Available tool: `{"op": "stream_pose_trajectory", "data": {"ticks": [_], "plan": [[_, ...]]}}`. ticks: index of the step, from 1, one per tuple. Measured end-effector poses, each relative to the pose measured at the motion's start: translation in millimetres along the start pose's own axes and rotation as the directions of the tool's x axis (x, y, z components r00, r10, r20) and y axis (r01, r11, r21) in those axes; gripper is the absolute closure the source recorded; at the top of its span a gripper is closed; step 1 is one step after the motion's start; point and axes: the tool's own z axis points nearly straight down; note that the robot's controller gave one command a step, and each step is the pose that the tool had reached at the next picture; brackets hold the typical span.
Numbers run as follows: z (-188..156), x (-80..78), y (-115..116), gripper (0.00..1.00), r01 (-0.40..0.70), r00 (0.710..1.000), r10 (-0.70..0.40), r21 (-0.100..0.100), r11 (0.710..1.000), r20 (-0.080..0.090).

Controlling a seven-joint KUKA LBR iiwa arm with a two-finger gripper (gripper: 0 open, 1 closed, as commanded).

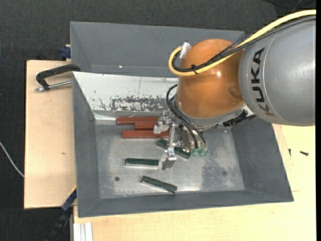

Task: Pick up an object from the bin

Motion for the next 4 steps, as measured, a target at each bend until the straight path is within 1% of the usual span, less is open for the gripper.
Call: {"op": "stream_pose_trajectory", "data": {"ticks": [1, 2, 3, 4], "plan": [[0, 0.0, 0, 0.00, 0.000, 1.000, 0.000, 0.000, 1.000, 0.000], [49, -11.5, -3, 0.00, -0.137, 0.991, 0.137, -0.002, 0.991, 0.006], [69, -22.4, -3, 0.00, -0.270, 0.963, 0.270, -0.002, 0.963, 0.004], [87, -20.2, 3, 0.00, -0.339, 0.941, 0.339, 0.000, 0.941, -0.001]]}}
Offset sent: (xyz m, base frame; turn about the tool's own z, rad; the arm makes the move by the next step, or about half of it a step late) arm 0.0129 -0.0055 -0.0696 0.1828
